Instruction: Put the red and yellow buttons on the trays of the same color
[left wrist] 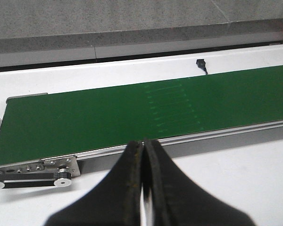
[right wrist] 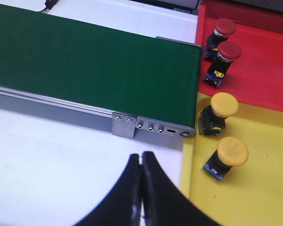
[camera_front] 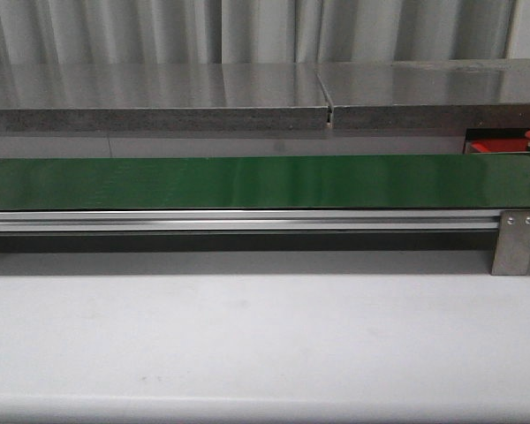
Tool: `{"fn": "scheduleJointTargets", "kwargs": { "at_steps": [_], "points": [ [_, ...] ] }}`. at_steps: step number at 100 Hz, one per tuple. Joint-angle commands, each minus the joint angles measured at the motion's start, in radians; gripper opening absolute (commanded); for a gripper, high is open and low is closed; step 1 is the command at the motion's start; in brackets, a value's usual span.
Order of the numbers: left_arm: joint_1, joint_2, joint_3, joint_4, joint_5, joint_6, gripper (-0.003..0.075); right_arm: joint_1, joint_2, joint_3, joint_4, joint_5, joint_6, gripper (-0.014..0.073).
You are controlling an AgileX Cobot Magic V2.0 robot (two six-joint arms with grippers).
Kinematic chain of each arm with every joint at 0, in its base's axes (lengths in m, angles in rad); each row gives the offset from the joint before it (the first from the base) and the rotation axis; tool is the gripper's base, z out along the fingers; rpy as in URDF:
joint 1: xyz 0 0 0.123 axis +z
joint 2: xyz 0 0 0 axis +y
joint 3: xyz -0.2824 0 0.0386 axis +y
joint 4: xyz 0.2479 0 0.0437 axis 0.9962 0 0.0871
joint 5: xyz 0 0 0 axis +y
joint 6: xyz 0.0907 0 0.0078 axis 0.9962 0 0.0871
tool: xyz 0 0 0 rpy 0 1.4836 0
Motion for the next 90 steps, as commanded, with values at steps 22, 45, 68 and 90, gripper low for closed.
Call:
{"fn": "scheduleJointTargets", "kwargs": {
  "at_steps": [22,45,68,90],
  "points": [
    [-0.007,0.001,-0.026,-0.018,-0.076,-0.007,-0.0020,0.001,-0.184,0.061,-0.011,-0.070,-0.008,-0.0118],
    [0.013,0.029,-0.028,-0.014,-0.086,-0.007,-0.0020,0.001,-0.197,0.066,-0.011,-0.062,-0.008,-0.0118],
    [0.158,0.160,-0.066,-0.012,-0.129,-0.054,-0.0020,0.001,-0.197,0.066,-0.011,-0.063,-0.008,-0.0118],
    [0.279,0.316,-0.125,-0.022,-0.144,-0.058,-0.0020,0.001,-0.197,0.066,-0.011,-0.063,-0.008,-0.0118]
  ]
}}
